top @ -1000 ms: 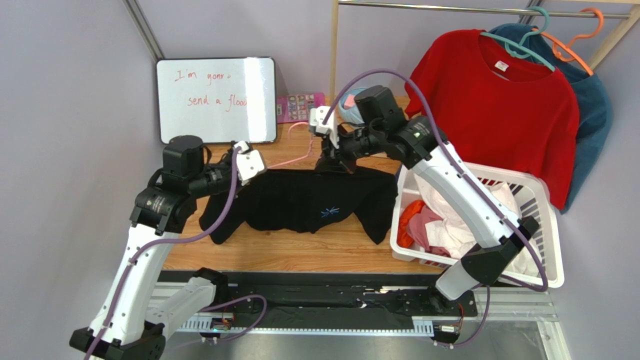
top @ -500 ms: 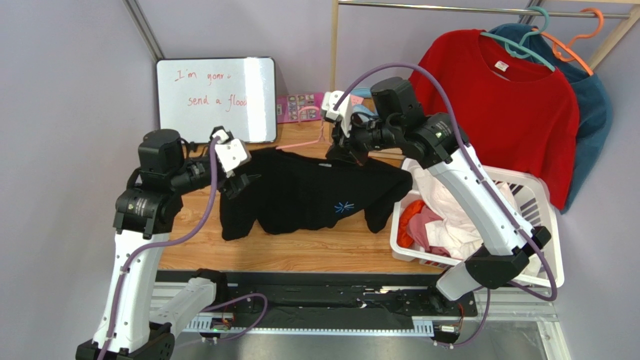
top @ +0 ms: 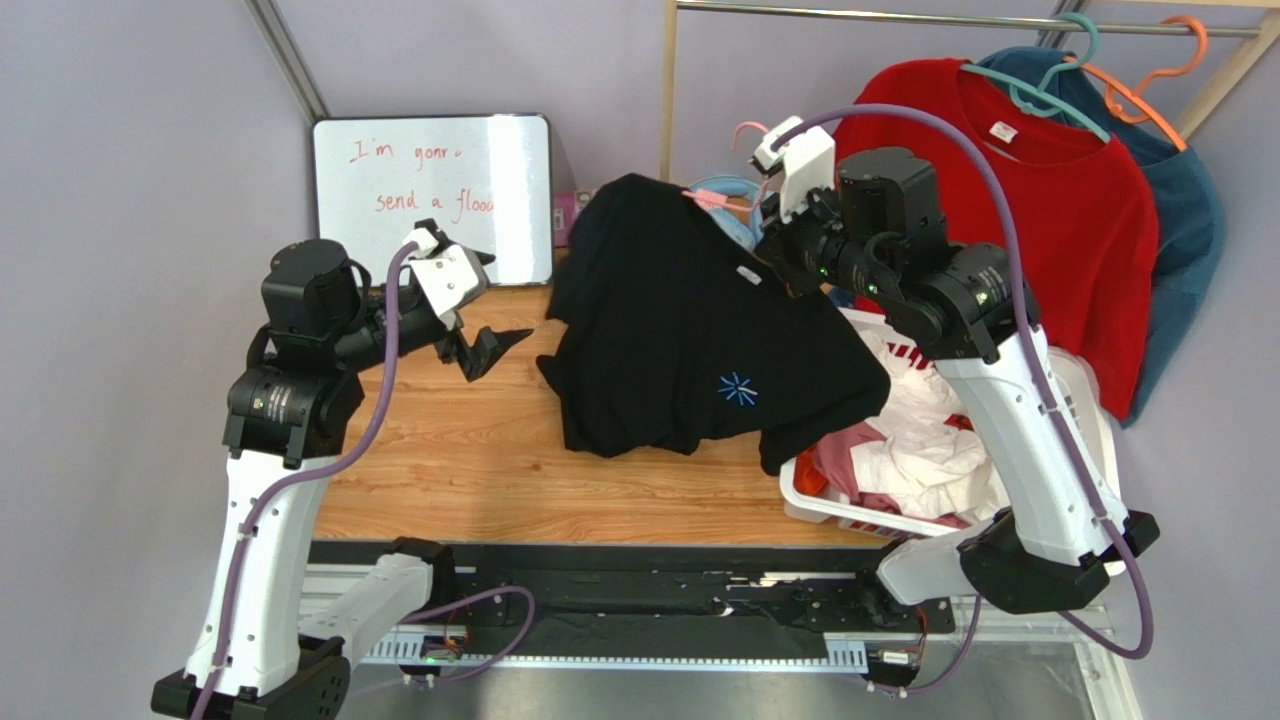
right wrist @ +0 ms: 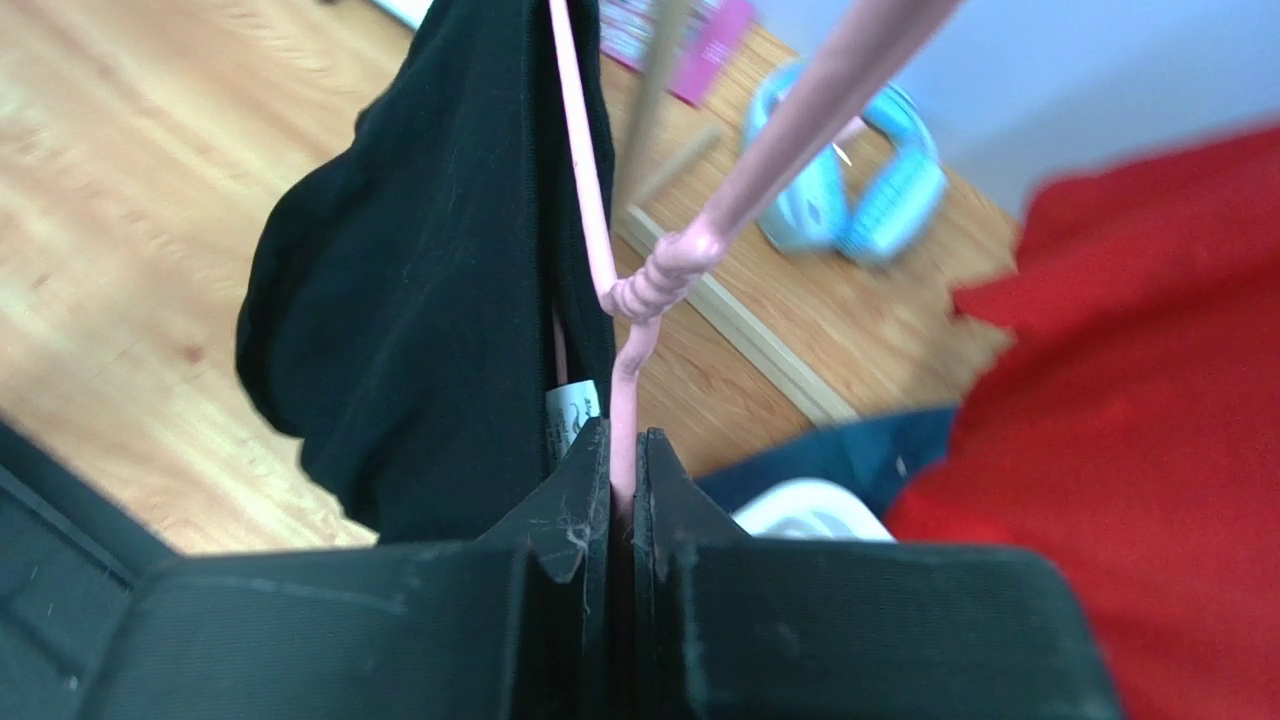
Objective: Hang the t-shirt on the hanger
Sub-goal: Place the hanger at the clothesline.
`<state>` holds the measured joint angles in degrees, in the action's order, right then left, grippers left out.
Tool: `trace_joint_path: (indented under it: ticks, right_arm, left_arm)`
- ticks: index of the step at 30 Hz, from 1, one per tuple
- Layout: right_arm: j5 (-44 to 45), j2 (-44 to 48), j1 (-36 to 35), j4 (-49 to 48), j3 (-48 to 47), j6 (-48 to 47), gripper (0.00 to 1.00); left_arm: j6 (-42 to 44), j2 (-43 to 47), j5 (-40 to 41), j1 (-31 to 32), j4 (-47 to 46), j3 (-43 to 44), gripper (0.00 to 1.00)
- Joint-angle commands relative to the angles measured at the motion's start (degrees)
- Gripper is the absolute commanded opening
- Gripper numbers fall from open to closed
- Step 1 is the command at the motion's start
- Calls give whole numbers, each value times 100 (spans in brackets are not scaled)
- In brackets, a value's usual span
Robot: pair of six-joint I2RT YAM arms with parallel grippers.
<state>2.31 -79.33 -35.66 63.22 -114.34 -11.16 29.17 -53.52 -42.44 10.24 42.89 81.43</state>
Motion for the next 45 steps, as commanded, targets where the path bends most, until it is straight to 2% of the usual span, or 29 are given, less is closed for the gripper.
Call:
trace_joint_path:
  ticks: [1, 6, 14, 19, 22, 30, 33, 39, 44, 45]
  right_arm:
    - [946, 207, 191, -117, -281, 667, 0]
    - [694, 137, 270, 49, -623, 984, 0]
    - [-1353, -425, 270, -257, -2616, 774, 0]
    - [-2495, -92, 270, -1170, -2506, 510, 0]
    - [-2805, 225, 252, -1654, -2154, 422, 0]
    - [-2578, 339, 261, -2015, -2408, 79, 0]
    - [-2166, 471, 244, -1963, -2382, -97, 0]
    - [-1524, 919, 252, -1647, -1382, -123, 0]
    - [-249, 666, 252, -1042, -870, -246, 0]
    - [309, 473, 252, -909, -905, -255, 0]
  left_arm:
    - [-236, 25, -134, -22, -264, -83, 97]
    - [-262, 26, -177, -22, -290, -197, 97]
    - [-912, 219, -406, -22, -817, -821, 99]
    - [-1405, 359, -310, -22, -1221, -953, 99]
    - [-1537, 491, -178, -22, -1485, -1015, 99]
    - [-1844, 579, -177, -22, -1758, -1067, 99]
    - [-1976, 632, -186, -22, -1872, -1164, 98]
    - [-2064, 650, -291, -22, -1987, -1314, 98]
    - [-1968, 579, -344, -22, -1873, -1296, 98]
    - [-1898, 588, -353, -22, -1829, -1305, 98]
